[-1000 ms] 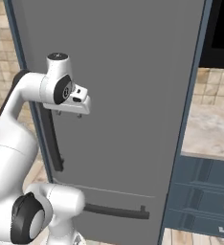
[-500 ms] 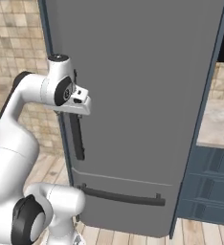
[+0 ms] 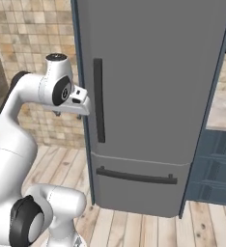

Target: Retrieve the sausage and cheese from the fridge and place them on the cutting board on the counter.

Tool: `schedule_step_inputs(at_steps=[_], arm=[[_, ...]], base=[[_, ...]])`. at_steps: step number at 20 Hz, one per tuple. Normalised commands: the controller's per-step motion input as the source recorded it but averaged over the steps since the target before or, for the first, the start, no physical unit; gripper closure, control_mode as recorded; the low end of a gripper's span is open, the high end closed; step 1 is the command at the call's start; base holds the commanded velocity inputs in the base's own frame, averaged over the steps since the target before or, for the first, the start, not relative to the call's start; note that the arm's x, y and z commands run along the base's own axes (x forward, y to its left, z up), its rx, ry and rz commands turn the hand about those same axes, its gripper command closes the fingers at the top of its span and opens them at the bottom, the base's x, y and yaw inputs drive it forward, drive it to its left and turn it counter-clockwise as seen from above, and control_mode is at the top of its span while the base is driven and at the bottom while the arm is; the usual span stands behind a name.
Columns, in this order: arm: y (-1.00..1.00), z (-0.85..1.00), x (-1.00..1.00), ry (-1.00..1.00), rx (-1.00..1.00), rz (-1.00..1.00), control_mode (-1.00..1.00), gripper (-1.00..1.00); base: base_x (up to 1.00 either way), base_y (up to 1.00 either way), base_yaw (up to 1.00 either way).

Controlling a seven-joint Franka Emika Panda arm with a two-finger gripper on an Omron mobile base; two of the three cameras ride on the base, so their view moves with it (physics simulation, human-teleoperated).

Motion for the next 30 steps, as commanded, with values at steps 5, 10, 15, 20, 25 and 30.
schedule_step_inputs(at_steps=[5, 10, 15, 20, 25, 30], arm=[[0.00, 0.00, 0.00, 0.00, 0.00, 0.00, 1.00, -1.00], [0.00, 0.00, 0.00, 0.00, 0.00, 0.00, 1.00, -1.00], [0.00, 0.00, 0.00, 0.00, 0.00, 0.00, 1.00, -1.00], [0.00, 0.00, 0.00, 0.00, 0.00, 0.00, 1.00, -1.00], [0.00, 0.00, 0.00, 0.00, 0.00, 0.00, 1.00, -1.00], [0.00, 0.00, 0.00, 0.00, 0.00, 0.00, 1.00, -1.00]], base=[[-0.07, -0.02, -0.05], [0.00, 0.05, 0.00], [-0.67, 0.01, 0.00], [-0.83, 0.00, 0.00], [-0.03, 0.01, 0.00], [0.19, 0.09, 0.00]])
